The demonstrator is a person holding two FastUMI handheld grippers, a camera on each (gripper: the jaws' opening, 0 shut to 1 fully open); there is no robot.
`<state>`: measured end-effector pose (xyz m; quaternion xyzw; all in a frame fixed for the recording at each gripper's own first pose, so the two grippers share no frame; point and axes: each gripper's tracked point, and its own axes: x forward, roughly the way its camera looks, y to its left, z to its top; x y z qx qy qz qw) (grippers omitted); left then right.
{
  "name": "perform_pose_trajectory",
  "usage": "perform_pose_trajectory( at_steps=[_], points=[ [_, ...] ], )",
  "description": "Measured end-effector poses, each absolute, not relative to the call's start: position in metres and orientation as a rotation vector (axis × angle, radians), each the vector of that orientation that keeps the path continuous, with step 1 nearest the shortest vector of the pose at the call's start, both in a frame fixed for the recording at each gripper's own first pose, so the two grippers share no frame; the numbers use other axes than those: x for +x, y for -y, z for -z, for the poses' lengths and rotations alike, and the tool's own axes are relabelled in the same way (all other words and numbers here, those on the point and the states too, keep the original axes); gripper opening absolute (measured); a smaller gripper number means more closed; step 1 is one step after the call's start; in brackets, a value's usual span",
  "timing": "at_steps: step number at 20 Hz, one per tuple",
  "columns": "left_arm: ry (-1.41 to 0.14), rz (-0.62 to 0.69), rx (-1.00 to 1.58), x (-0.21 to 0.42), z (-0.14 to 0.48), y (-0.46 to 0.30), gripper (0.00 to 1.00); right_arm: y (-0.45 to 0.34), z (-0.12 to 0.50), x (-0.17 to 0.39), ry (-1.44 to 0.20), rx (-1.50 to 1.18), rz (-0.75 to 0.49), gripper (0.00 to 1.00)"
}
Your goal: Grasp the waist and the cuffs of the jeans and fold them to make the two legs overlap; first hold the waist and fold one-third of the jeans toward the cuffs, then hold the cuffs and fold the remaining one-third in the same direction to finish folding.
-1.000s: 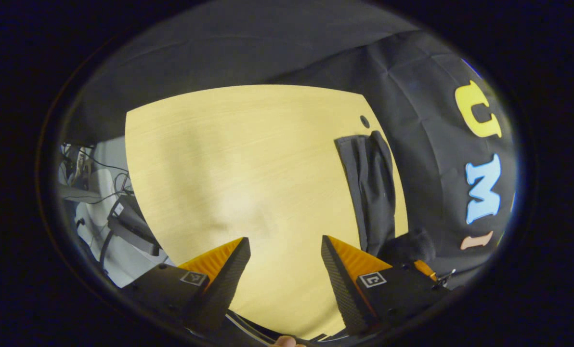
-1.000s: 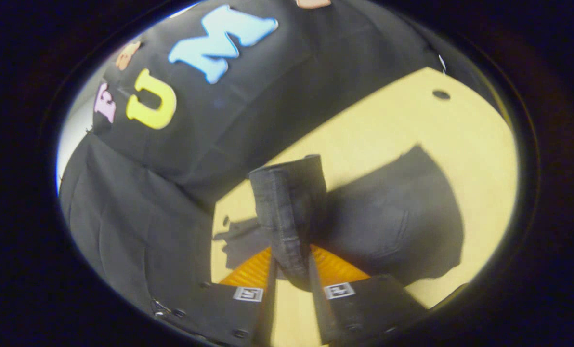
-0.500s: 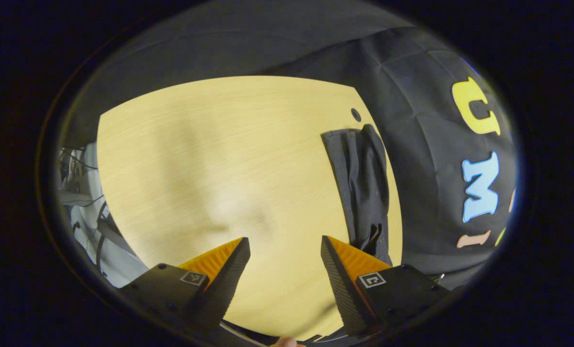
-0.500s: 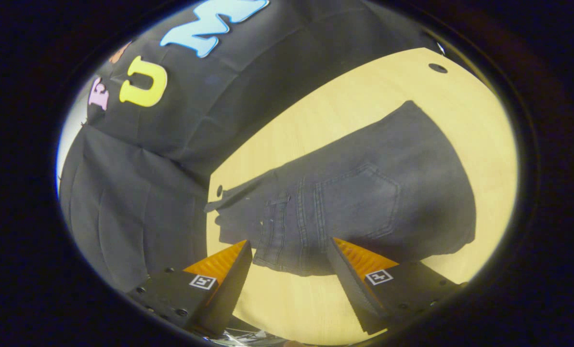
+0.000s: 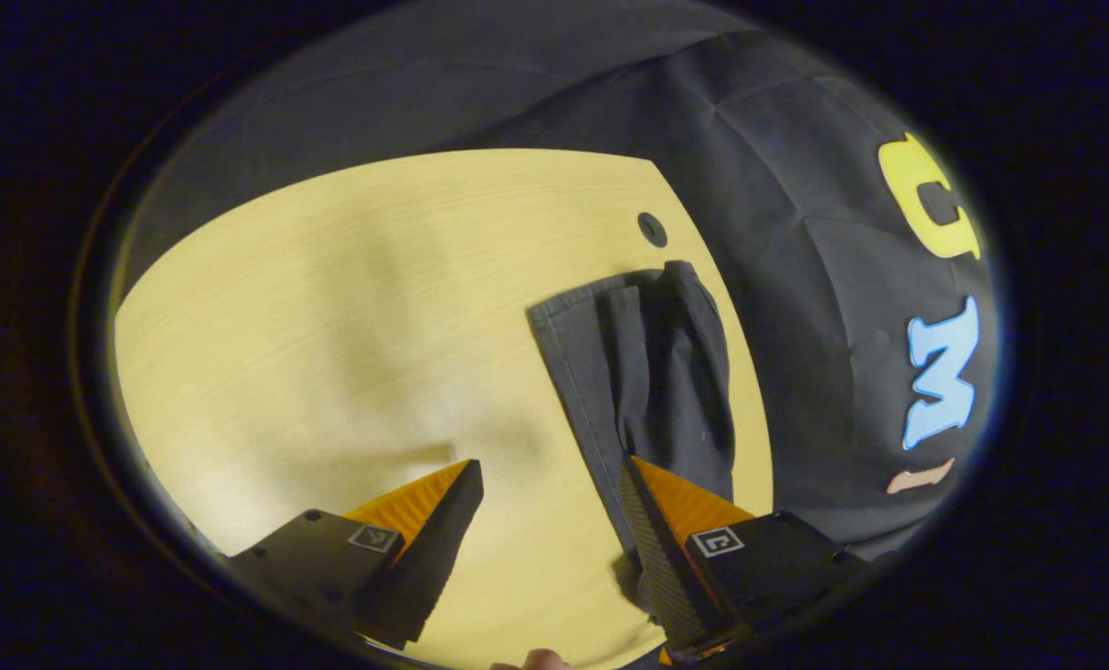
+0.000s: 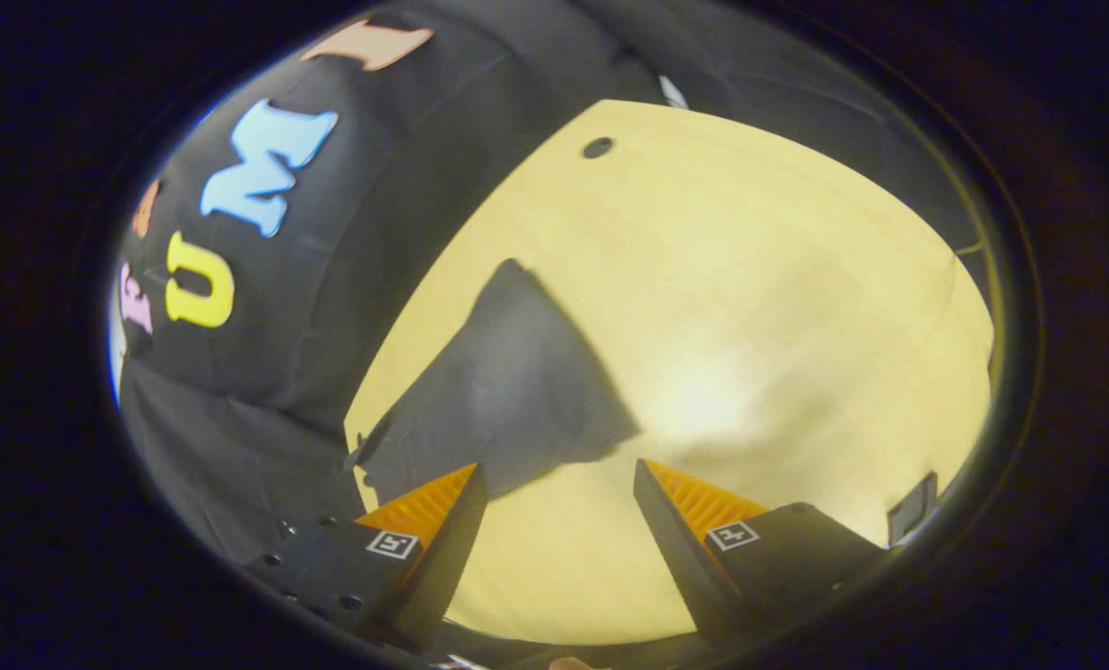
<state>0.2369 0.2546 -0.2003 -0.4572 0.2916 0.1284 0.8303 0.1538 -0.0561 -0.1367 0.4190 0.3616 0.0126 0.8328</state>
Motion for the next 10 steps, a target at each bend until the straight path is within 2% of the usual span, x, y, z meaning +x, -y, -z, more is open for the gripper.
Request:
perform_pose_trajectory(
  at_steps=[2,4,8,9,10],
  points=[
    [-0.624,-0.319,-0.993,0.265,0.200,-0.270,0.98,0.074,0.142,0.137,-0.750,0.932,0.037,0.96],
    [-0.653,-0.455,-0.942,0.277,0.209,-0.297,0.99,0.086,0.146,0.124,-0.748,0.937,0.083,0.96],
    [-0.762,-0.645,-0.713,0.287,0.226,-0.319,0.97,0.084,0.150,0.123,-0.762,0.942,0.095,0.96],
    [-0.791,-0.678,-0.664,0.286,0.228,-0.319,0.91,0.082,0.151,0.122,-0.767,0.944,0.095,0.96],
    [-0.769,-0.691,-0.629,0.288,0.224,-0.319,0.92,0.079,0.152,0.121,-0.774,0.947,0.093,0.96]
  ],
)
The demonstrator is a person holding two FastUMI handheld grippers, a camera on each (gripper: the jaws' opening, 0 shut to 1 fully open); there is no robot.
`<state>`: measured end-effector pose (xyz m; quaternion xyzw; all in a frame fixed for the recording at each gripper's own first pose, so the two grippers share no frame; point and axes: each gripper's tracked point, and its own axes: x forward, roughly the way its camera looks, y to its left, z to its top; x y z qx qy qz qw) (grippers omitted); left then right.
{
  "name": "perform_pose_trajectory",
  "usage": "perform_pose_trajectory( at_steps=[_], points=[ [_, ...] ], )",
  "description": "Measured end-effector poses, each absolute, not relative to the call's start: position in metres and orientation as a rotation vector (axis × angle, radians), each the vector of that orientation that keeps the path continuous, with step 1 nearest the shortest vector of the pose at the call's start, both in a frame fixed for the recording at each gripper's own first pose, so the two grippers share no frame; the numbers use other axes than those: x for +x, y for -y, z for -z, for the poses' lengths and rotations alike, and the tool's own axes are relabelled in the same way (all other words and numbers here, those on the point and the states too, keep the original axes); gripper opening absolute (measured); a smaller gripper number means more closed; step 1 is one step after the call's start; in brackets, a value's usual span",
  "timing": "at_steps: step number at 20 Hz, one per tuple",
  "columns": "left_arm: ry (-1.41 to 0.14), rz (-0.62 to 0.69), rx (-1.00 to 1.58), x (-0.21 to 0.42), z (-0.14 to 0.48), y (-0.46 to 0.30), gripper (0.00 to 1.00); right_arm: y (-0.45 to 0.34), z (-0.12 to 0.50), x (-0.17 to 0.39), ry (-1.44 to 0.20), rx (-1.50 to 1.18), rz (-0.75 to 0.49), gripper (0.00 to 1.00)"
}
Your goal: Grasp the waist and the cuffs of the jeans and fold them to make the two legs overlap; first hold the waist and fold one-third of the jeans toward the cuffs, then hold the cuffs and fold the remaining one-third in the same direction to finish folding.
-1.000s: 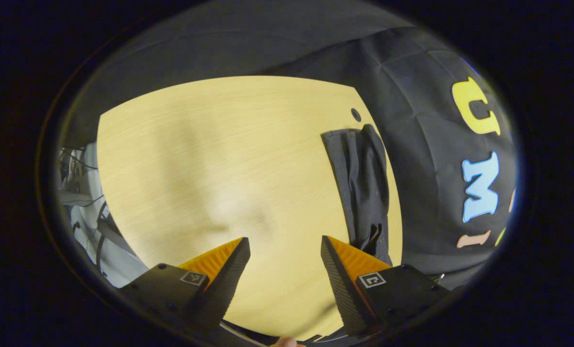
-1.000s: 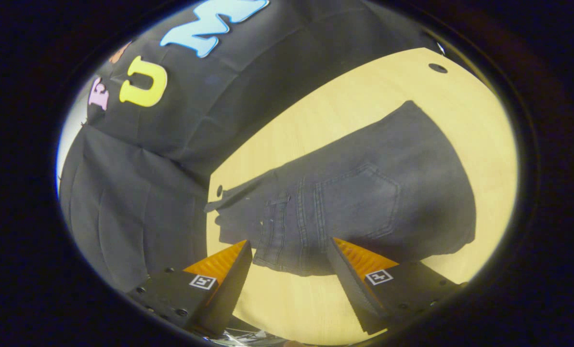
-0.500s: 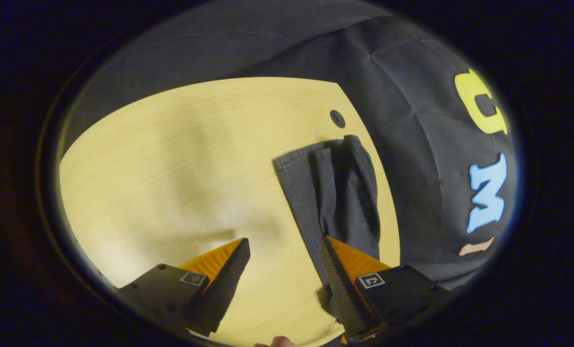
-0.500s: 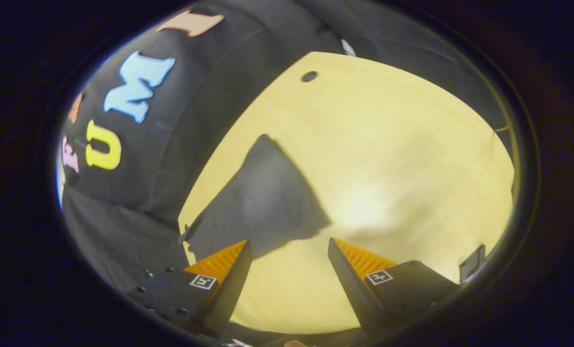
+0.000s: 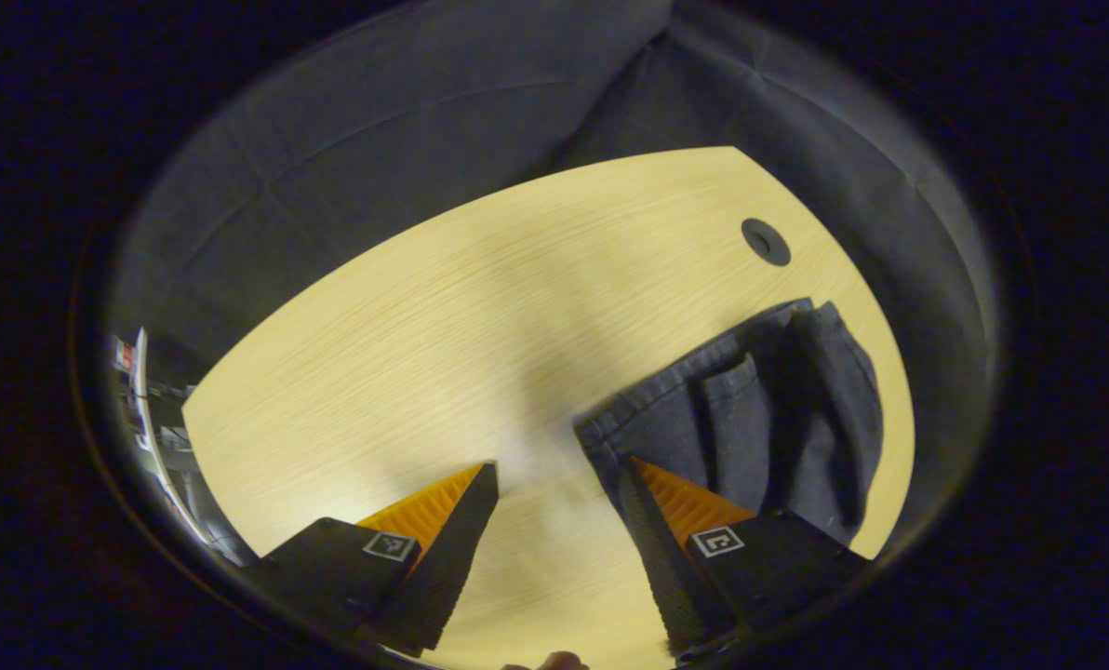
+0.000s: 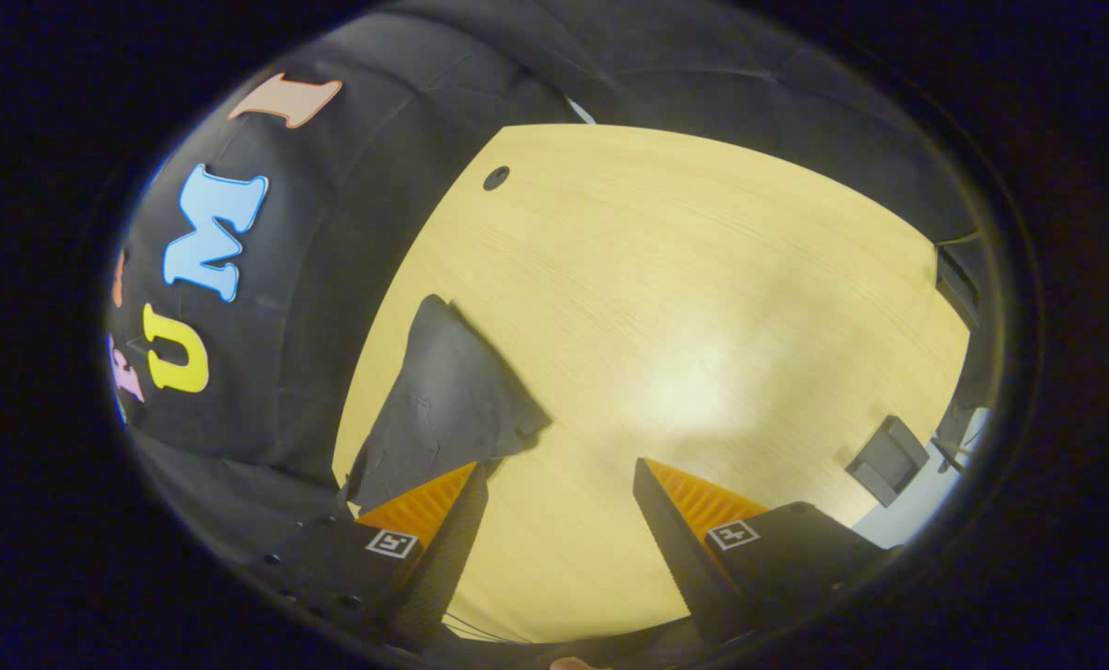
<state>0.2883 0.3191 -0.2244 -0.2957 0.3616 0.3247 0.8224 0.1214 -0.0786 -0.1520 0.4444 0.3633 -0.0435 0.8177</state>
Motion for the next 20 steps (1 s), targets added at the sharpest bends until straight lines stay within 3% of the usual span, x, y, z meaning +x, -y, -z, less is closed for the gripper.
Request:
perform_pose_trajectory(
  at_steps=[1,2,3,5,8,17,20],
  points=[
    [-0.749,-0.695,-0.615,0.289,0.223,-0.319,0.92,0.076,0.153,0.120,-0.783,0.948,0.091,0.96],
    [-0.726,-0.703,-0.608,0.288,0.220,-0.321,0.82,0.073,0.154,0.120,-0.788,0.947,0.090,0.96],
    [-0.714,-0.703,-0.609,0.290,0.222,-0.320,0.82,0.071,0.155,0.119,-0.792,0.945,0.090,0.96],
    [-0.665,-0.663,-0.601,0.298,0.215,-0.312,0.70,0.067,0.163,0.116,-0.805,0.938,0.090,0.96],
    [-0.619,-0.668,-0.561,0.300,0.212,-0.304,0.08,0.064,0.166,0.111,-0.818,0.961,0.084,0.96],
    [-0.550,-0.579,-0.553,0.302,0.195,-0.285,0.08,0.074,0.170,0.104,-0.830,0.986,0.089,0.96],
    [-0.591,-0.590,-0.551,0.300,0.202,-0.289,0.08,0.073,0.168,0.103,-0.825,0.987,0.077,0.96]
  ],
)
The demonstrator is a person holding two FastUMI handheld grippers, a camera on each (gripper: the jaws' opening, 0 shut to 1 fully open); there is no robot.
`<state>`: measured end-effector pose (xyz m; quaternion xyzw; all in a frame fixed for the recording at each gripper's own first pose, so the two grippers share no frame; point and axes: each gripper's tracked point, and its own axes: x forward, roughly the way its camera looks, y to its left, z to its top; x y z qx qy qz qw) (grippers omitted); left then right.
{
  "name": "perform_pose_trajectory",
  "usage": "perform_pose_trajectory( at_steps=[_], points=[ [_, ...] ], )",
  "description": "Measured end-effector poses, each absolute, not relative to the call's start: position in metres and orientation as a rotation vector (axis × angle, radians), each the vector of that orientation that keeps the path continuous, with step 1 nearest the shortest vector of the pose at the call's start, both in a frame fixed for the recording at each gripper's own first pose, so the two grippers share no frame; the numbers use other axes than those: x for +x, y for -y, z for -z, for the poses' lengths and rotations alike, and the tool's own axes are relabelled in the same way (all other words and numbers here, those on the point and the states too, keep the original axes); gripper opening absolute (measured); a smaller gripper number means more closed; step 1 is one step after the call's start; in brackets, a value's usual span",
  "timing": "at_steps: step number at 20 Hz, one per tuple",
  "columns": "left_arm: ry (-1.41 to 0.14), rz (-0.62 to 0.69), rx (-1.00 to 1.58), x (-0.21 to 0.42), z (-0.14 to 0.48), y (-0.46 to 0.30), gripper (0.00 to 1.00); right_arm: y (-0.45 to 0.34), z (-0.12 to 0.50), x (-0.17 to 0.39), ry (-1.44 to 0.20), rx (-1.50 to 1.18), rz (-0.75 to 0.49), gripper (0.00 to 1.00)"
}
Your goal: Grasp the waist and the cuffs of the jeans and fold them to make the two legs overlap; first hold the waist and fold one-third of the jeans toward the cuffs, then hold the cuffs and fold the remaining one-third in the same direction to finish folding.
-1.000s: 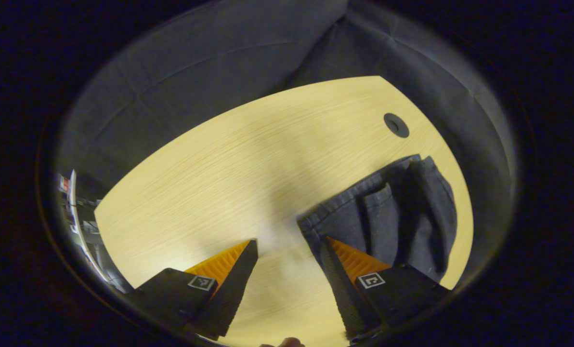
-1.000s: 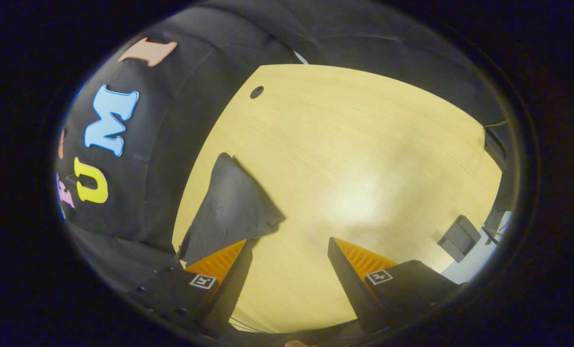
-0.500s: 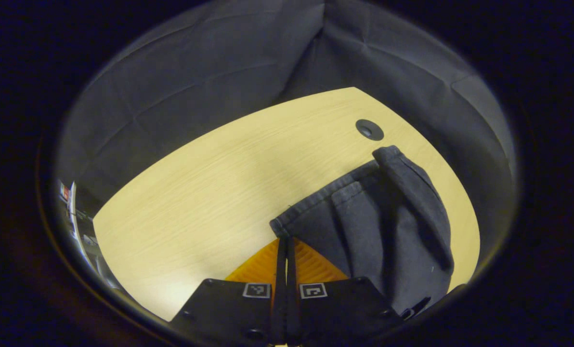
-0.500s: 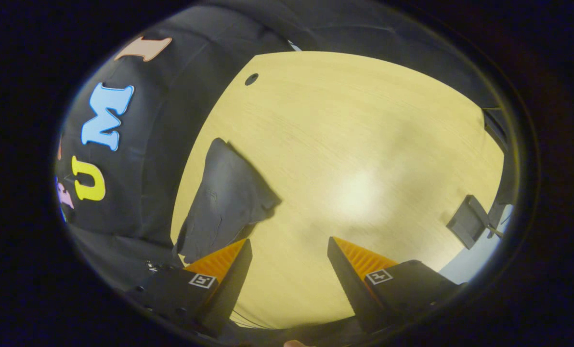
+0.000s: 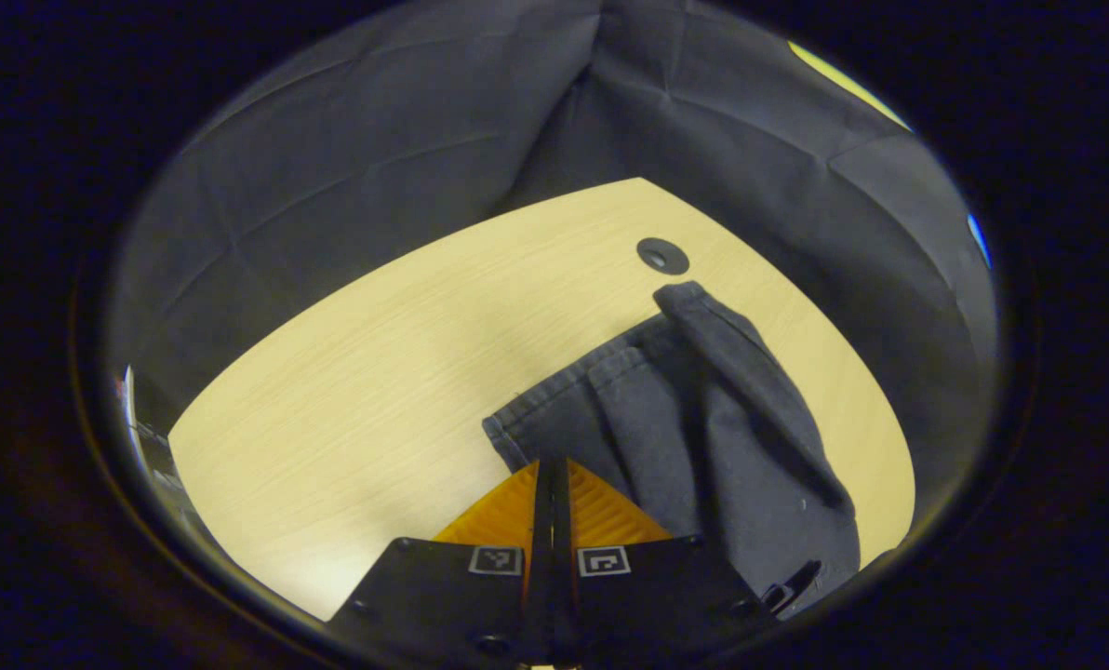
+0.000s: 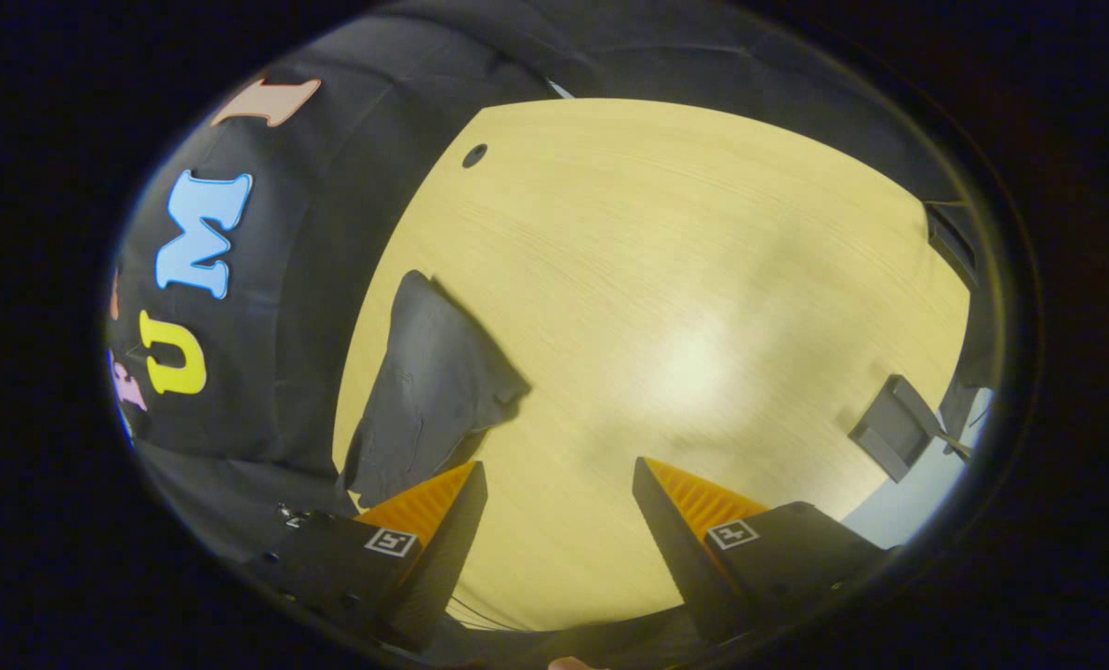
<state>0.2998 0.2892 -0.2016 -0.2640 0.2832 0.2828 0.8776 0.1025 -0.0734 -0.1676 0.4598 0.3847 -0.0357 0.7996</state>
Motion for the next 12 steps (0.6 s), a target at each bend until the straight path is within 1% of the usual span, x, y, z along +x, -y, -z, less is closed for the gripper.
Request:
perform_pose_trajectory(
  at_steps=[2,3,4,5,6,7,8,11,12],
  points=[
    [-0.570,-0.628,-0.595,0.294,0.198,-0.303,0.07,0.074,0.169,0.099,-0.826,0.979,0.074,0.96],
    [-0.535,-0.642,-0.620,0.291,0.194,-0.312,0.08,0.075,0.172,0.096,-0.831,0.969,0.078,0.96],
    [-0.520,-0.640,-0.645,0.291,0.192,-0.316,0.04,0.075,0.177,0.091,-0.844,0.955,0.084,0.96],
    [-0.537,-0.633,-0.666,0.288,0.193,-0.317,0.12,0.076,0.183,0.087,-0.857,0.945,0.091,0.96],
    [-0.548,-0.622,-0.683,0.285,0.188,-0.315,0.32,0.075,0.187,0.084,-0.869,0.943,0.095,0.96],
    [-0.538,-0.593,-0.671,0.291,0.184,-0.312,0.52,0.072,0.190,0.083,-0.880,0.947,0.096,0.96],
    [-0.561,-0.571,-0.638,0.291,0.181,-0.309,0.72,0.069,0.193,0.082,-0.891,0.954,0.097,0.96],
    [-0.624,-0.510,-0.485,0.295,0.169,-0.298,0.72,0.059,0.194,0.087,-0.903,0.970,0.087,0.96],
    [-0.640,-0.507,-0.450,0.293,0.166,-0.296,0.72,0.056,0.195,0.086,-0.905,0.976,0.082,0.92]
  ],
)
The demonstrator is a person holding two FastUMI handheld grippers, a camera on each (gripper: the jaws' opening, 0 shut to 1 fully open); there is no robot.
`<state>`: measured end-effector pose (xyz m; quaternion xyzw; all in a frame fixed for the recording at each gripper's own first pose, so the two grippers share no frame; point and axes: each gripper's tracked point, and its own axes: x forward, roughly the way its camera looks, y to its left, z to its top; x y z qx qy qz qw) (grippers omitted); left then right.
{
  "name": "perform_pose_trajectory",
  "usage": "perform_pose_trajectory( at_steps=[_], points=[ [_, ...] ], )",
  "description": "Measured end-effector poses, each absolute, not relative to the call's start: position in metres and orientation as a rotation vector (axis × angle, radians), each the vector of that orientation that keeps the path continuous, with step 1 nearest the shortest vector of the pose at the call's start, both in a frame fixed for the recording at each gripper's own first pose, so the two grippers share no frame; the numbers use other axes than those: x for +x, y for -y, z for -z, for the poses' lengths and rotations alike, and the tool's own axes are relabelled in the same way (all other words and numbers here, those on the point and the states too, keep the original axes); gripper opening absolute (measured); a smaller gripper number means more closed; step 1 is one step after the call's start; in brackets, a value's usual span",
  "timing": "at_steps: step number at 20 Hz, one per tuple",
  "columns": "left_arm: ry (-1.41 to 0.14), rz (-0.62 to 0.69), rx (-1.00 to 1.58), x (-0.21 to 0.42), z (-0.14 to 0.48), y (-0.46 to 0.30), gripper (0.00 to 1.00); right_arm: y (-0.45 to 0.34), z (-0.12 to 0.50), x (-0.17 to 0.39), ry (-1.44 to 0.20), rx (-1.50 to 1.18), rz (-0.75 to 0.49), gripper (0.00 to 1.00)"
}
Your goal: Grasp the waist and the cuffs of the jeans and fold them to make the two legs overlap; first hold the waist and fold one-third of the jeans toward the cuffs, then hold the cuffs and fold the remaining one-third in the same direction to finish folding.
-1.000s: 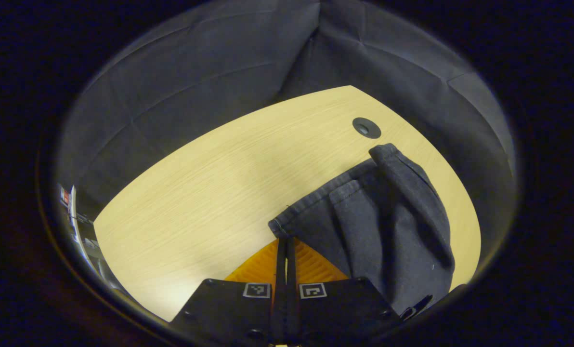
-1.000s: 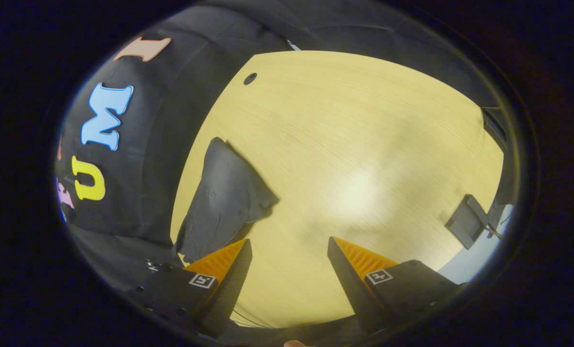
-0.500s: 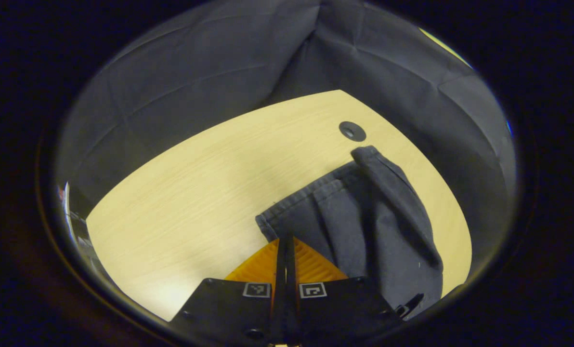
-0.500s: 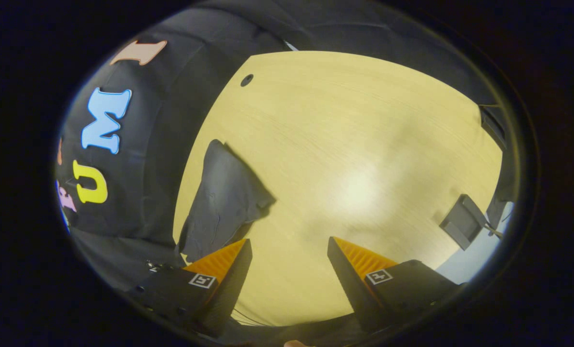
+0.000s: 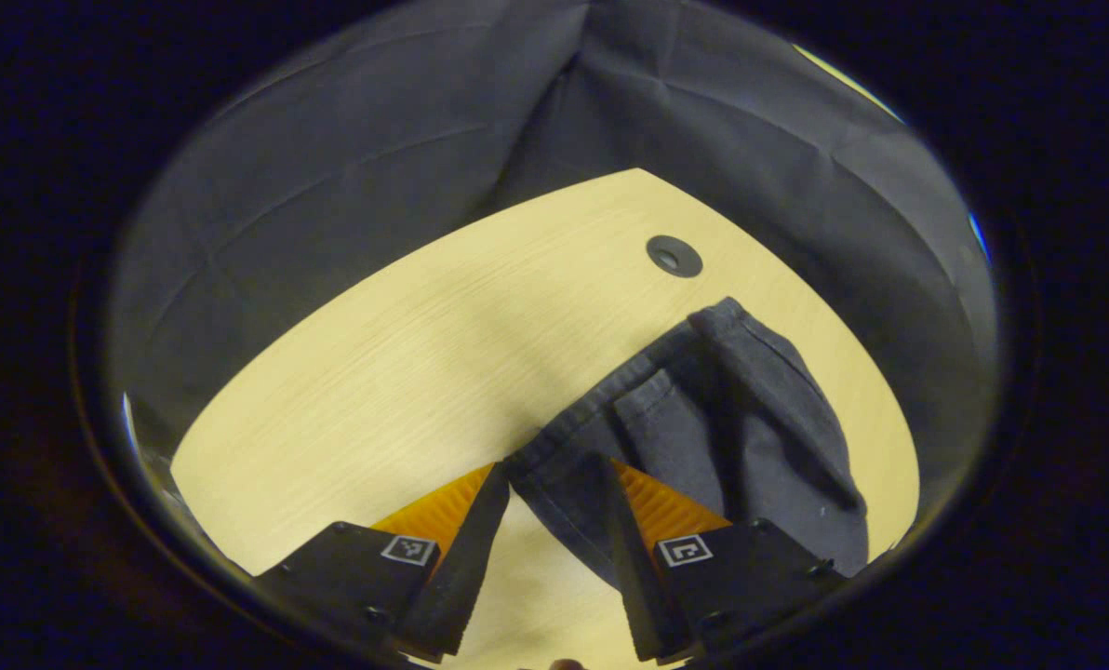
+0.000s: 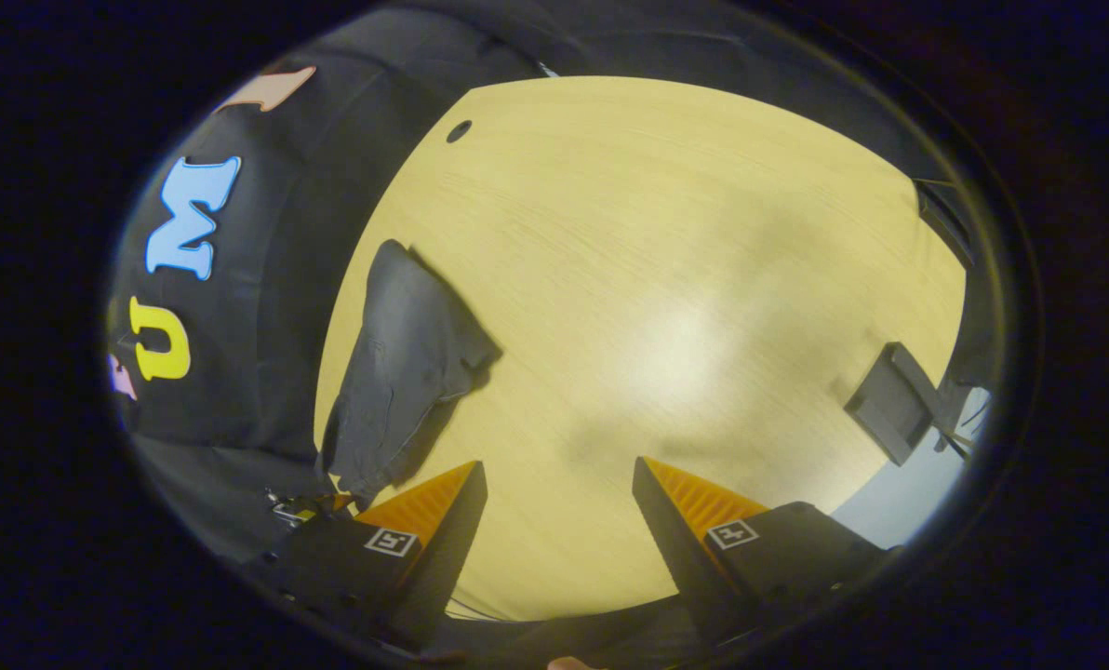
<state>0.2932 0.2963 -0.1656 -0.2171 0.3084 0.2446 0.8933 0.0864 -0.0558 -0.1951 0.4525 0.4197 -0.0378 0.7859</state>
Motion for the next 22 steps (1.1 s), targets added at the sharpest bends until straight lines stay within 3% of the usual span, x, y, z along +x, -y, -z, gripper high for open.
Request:
perform_pose_trajectory(
  at_steps=[1,4,5,6,8,9,10,13,14,18,22],
  points=[
    [-0.656,-0.509,-0.422,0.290,0.162,-0.294,0.72,0.054,0.195,0.087,-0.906,0.980,0.078,0.97],
    [-0.637,-0.539,-0.430,0.305,0.184,-0.307,0.72,0.053,0.194,0.087,-0.904,0.984,0.080,0.96],
    [-0.618,-0.549,-0.446,0.277,0.163,-0.311,0.67,0.053,0.195,0.087,-0.904,0.982,0.081,0.96],
    [-0.584,-0.554,-0.489,0.284,0.155,-0.308,0.53,0.054,0.195,0.085,-0.906,0.978,0.081,0.96],
    [-0.532,-0.535,-0.568,0.287,0.154,-0.309,0.40,0.055,0.196,0.084,-0.912,0.970,0.084,0.96],
    [-0.506,-0.525,-0.603,0.284,0.153,-0.307,0.40,0.055,0.196,0.084,-0.918,0.968,0.081,0.96],
    [-0.491,-0.516,-0.617,0.284,0.151,-0.306,0.28,0.054,0.196,0.084,-0.926,0.970,0.073,0.96],
    [-0.476,-0.516,-0.574,0.279,0.147,-0.300,0.23,0.053,0.191,0.086,-0.907,0.988,0.049,0.96],
    [-0.475,-0.523,-0.555,0.279,0.148,-0.298,0.13,0.053,0.187,0.087,-0.902,0.996,0.046,0.95],
    [-0.455,-0.512,-0.552,0.278,0.133,-0.287,0.13,0.063,0.177,0.089,-0.867,1.007,0.049,0.95],
    [-0.326,-0.366,-0.385,0.260,0.050,-0.234,0.13,0.061,0.182,0.087,-0.878,1.016,0.045,0.95]
  ],
)
